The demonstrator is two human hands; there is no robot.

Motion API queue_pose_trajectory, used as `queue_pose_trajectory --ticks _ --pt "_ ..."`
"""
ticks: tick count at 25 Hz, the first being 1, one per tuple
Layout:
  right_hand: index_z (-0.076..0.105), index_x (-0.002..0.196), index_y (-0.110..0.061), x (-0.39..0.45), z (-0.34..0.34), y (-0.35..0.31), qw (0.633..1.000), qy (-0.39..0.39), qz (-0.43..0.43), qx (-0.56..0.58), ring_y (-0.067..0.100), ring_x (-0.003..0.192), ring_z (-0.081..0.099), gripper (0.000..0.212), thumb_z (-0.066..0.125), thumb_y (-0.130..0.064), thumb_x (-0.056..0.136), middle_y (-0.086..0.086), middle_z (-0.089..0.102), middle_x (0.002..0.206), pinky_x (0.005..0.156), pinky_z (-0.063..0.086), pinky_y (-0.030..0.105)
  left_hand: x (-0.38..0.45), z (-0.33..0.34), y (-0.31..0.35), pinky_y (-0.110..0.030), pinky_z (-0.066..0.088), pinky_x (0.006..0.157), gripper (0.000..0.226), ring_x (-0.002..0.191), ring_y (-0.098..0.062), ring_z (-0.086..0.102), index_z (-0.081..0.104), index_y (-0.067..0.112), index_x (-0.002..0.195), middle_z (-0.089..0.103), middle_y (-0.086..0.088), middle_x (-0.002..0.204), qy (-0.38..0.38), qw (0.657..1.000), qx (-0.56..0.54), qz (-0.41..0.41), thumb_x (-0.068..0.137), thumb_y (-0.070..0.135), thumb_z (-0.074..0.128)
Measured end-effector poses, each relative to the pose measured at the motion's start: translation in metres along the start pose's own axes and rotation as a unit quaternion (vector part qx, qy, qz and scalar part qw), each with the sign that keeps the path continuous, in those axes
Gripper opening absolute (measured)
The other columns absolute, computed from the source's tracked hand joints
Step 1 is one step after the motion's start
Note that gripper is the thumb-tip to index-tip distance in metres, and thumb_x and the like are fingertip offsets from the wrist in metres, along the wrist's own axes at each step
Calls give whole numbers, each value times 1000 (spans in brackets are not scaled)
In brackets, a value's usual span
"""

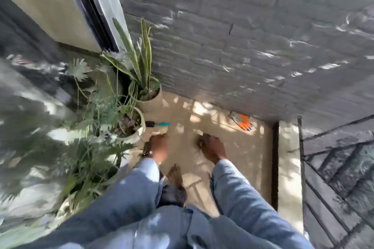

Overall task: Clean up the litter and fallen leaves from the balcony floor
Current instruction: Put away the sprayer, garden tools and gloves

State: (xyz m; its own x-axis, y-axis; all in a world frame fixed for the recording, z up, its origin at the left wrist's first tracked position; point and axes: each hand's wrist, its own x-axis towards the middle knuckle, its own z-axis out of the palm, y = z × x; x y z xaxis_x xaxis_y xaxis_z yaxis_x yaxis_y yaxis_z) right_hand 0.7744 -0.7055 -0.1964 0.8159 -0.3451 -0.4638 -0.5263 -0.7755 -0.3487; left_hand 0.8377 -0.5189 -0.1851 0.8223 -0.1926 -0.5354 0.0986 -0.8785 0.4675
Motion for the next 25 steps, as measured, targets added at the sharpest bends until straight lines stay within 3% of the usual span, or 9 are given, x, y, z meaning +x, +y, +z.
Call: queue_pose_trajectory --ticks 3,7,10,14,20,25 --pt "62 112 -17 53 -24 -5 999 -40 19 20 34 112 57 27 48 -25 91 14 65 115 92 44 40 58 -19 12 -41 47 95 39 115 -33 55 55 15 127 60 -13 123 6 999 43 -1 89 15 49" --pt "60 114 -19 127 -45 -25 996 -91 3 13 33 113 55 42 34 -31 83 14 66 111 93 40 39 124 -31 18 -40 42 102 42 120 -33 53 55 13 131 57 -13 128 -19 996 84 -3 90 16 52" --pt "62 115 -19 201 -17 -27 991 -132 -16 -13 32 112 56 37 39 -31 89 11 64 117 91 42 35 184 -23 10 -36 38 103 40 120 -33 52 54 11 130 57 -15 128 -21 997 67 -28 91 13 52" --pt "56 126 -14 317 66 -20 977 -194 -66 -66 30 117 53 33 45 -25 97 11 59 127 95 42 34 290 28 -38 -35 34 104 38 123 -33 51 57 6 129 57 -15 128 -7 997 21 -67 91 8 52" --pt "58 124 -11 486 261 -3 965 -229 -104 -74 31 113 58 32 50 -23 95 15 65 118 93 46 34 452 144 -157 -33 36 106 35 121 -30 53 57 5 127 60 -15 128 -31 989 -12 -143 93 10 51" --pt "37 142 -13 575 407 -6 949 -226 -168 -144 33 121 46 53 53 -28 94 13 48 132 94 41 40 525 222 -234 -30 39 101 33 121 -29 55 57 11 128 61 -12 129 -42 969 -83 -228 97 12 48"
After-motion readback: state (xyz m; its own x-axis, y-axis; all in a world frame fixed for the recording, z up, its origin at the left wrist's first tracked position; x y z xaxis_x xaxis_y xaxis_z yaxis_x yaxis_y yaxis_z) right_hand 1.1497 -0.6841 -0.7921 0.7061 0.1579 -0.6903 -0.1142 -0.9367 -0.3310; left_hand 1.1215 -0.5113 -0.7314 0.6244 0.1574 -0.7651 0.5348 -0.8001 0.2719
